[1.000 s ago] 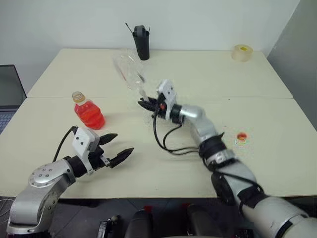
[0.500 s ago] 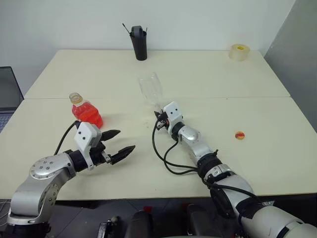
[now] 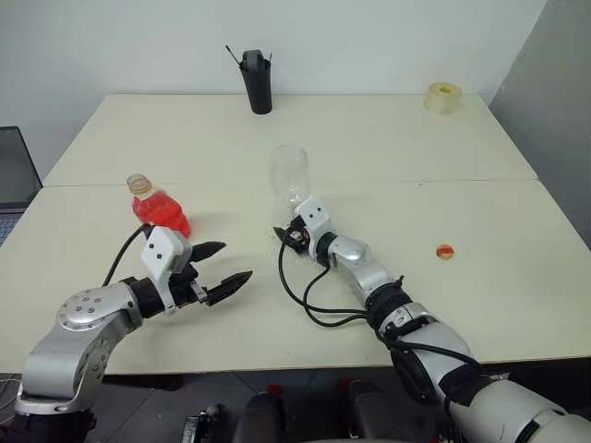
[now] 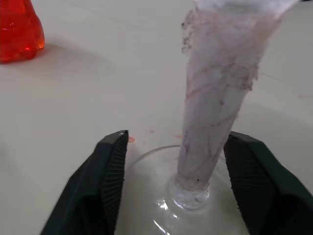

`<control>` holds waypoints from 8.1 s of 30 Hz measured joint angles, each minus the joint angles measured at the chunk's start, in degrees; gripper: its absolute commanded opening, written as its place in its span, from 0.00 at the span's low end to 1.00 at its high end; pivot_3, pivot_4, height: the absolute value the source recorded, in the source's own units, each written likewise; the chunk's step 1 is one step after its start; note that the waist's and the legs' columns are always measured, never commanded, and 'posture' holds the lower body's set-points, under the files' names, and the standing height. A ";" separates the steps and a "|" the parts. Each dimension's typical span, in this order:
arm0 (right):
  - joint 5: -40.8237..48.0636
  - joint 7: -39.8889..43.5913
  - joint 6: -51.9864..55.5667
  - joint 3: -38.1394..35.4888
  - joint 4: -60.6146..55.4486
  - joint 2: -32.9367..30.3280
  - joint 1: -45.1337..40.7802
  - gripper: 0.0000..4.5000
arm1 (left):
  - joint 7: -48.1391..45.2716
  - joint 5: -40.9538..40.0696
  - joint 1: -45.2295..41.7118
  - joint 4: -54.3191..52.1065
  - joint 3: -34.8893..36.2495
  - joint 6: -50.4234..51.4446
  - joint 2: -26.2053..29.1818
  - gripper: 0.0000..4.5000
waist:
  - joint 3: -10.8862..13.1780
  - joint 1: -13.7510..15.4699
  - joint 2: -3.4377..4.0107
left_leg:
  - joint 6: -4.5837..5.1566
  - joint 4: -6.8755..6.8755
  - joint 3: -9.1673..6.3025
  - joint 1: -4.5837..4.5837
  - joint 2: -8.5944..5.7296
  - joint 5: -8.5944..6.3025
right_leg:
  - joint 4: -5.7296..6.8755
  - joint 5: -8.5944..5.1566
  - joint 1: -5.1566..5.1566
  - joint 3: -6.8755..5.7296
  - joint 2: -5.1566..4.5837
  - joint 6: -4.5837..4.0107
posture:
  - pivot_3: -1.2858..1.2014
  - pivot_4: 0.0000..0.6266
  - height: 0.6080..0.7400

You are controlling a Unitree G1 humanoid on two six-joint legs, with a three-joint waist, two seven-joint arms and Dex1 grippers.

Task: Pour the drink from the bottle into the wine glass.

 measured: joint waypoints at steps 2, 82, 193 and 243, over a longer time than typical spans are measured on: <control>-0.17 -0.03 -0.04 0.20 -0.16 -0.14 0.23 0.99 | -0.08 0.02 -0.30 0.42 -0.04 -0.05 0.00 1.00 | 0.00 0.00 0.00 | 0.00 0.00 -0.01 0.00 0.00 0.00 | 0.00 0.00 0.00 0.00 0.00 0.00 | 0.52 0.24 1.00; 30.72 21.37 74.49 1.11 -78.81 -41.37 -8.51 0.99 | 12.55 10.62 -15.89 33.37 7.89 -20.21 -4.89 1.00 | 0.04 1.67 0.01 | 0.02 0.08 -0.31 -0.40 -0.11 -0.01 | -0.18 -0.01 -0.12 -0.23 -0.13 0.01 | 0.52 0.24 1.00; 45.82 2.03 61.26 -16.90 -104.96 -45.54 27.89 1.00 | 27.70 57.58 -68.40 87.78 -28.39 -75.15 -6.71 0.17 | 0.20 2.06 -0.33 | 0.03 0.21 -0.01 -0.54 -0.23 0.00 | -0.08 0.00 -0.22 -0.27 0.44 0.04 | 0.52 0.24 1.00; 45.35 3.75 57.79 -14.86 -102.97 -47.30 27.71 1.00 | 42.39 67.85 -70.75 87.98 -33.83 -78.99 -2.79 0.17 | 0.19 2.05 -0.33 | 0.01 0.25 0.03 -0.53 -0.22 0.00 | -0.03 0.00 -0.22 -0.27 0.43 0.04 | 0.52 0.24 1.00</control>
